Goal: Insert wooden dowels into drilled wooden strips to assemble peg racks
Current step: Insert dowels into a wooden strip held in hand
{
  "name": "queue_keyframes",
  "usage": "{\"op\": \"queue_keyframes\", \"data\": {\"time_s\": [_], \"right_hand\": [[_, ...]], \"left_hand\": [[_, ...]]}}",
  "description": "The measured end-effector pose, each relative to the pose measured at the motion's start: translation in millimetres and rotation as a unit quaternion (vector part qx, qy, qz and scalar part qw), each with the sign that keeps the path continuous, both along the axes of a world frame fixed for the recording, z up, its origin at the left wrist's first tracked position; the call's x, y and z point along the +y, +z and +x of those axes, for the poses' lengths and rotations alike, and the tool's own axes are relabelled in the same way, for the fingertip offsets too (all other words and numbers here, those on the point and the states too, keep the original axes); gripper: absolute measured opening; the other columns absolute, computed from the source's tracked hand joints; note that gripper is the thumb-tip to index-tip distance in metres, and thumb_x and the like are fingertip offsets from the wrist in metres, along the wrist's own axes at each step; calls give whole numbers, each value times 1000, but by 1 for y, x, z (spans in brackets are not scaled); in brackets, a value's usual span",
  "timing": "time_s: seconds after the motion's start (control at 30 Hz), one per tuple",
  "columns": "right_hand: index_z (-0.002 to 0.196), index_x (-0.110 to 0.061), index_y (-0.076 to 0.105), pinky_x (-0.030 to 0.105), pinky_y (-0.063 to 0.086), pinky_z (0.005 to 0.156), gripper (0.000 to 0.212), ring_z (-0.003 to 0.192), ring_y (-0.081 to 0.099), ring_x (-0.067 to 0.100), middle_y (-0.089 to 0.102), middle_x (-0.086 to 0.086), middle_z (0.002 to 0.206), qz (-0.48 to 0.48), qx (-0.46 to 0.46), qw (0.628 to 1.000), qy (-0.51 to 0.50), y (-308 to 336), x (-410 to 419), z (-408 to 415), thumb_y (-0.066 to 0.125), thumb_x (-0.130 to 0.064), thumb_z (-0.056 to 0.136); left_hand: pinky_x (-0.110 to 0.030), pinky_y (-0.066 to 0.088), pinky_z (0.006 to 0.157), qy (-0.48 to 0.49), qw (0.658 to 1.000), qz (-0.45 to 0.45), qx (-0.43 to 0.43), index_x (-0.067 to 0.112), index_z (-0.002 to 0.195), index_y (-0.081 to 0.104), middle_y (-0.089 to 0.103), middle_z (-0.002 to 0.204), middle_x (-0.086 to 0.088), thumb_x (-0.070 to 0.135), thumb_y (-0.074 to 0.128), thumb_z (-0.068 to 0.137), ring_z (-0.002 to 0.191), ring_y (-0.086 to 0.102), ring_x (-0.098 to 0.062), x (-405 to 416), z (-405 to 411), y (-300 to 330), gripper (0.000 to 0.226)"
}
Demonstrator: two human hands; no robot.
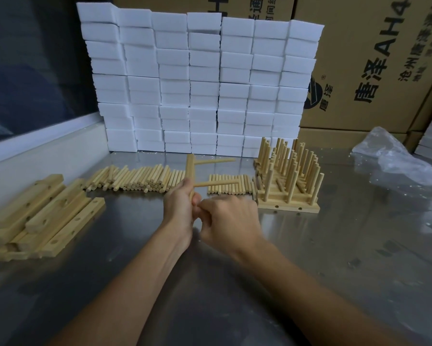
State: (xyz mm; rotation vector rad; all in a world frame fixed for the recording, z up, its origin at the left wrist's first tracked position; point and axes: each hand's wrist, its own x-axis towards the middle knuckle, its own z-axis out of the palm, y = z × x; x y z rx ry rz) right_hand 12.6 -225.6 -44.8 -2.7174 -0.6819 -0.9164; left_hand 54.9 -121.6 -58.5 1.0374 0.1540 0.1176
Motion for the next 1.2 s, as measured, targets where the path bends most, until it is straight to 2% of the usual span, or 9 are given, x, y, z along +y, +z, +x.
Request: {"op": "queue_keyframes", "data": {"time_s": [0.2, 0.4, 0.53, 0.63, 0.73, 0.87, 0.97, 1.1, 1.2], "right_hand": [[59, -21, 59, 19, 8, 47, 16, 39, 43, 17, 55, -3, 47, 5, -9, 1000, -23, 3, 8, -4, 58, -29, 73], [56, -15, 58, 28, 38, 52, 33, 65, 58, 25, 59, 2, 58, 171, 189, 966, -52, 3, 3, 8, 55, -30, 85], [67, -18, 68, 27, 38, 50, 22, 49, 50, 22, 61, -2, 56, 13, 17, 1000, 5, -1, -3, 2, 55, -25, 84], [63, -18, 60, 27, 36, 52, 28, 52, 52, 23, 57, -2, 55, 50, 60, 997, -14, 1, 2, 3, 51, -31, 87], [56, -14, 53, 30, 38, 53, 35, 62, 55, 25, 55, 3, 56, 160, 172, 970, -56, 0, 2, 8, 53, -31, 86], [71, -8, 74, 30, 47, 59, 35, 60, 55, 17, 58, 2, 55, 246, 293, 923, -35, 9, -4, 10, 55, -32, 89], [64, -17, 76, 30, 49, 62, 37, 64, 60, 15, 66, -5, 54, 288, 355, 889, -29, 13, -6, 10, 57, -33, 91], [61, -19, 66, 20, 31, 47, 33, 51, 43, 6, 50, -14, 37, 324, 435, 839, -36, 19, -10, 9, 55, -27, 91], [62, -18, 69, 21, 35, 52, 32, 55, 47, 7, 53, -13, 39, 330, 426, 842, -26, 19, -11, 10, 57, -28, 91]], "left_hand": [[-22, 23, 40, 6, 1000, -3, 6, 19, 69, 43, 32, 50, 5, 23, 49, 102, 39, 27, -7, 1, 0, 1, 34], [-19, 23, 40, 20, 992, 93, -82, 19, 65, 45, 31, 54, 4, 20, 46, 104, 45, 28, -8, -5, 1, -4, 39], [-18, 25, 39, 8, 999, 22, -29, 20, 64, 49, 34, 50, 5, 21, 48, 102, 41, 29, -8, -6, 2, -6, 38], [-18, 27, 39, 18, 998, 47, -41, 22, 66, 53, 34, 52, 6, 23, 48, 102, 43, 30, -7, -4, 1, -5, 37], [-19, 25, 43, 24, 992, 92, -80, 24, 62, 56, 31, 57, 4, 22, 48, 103, 48, 30, -7, -6, -2, -4, 42], [-17, 22, 40, 27, 982, 144, -115, 23, 66, 49, 29, 58, 3, 19, 44, 105, 49, 27, -7, -11, -7, -2, 39], [-18, 23, 39, 26, 980, 159, -119, 17, 69, 53, 29, 60, 2, 19, 44, 105, 50, 27, -11, -14, -10, -3, 36], [-21, 29, 39, 30, 977, 173, -120, -7, 116, 51, 35, 60, 6, 21, 44, 105, 48, 29, -25, -16, -9, -4, 31], [-23, 25, 39, 21, 977, 164, -136, 18, 85, 67, 31, 58, 5, 22, 44, 105, 50, 29, -10, -16, -9, -4, 31]]}}
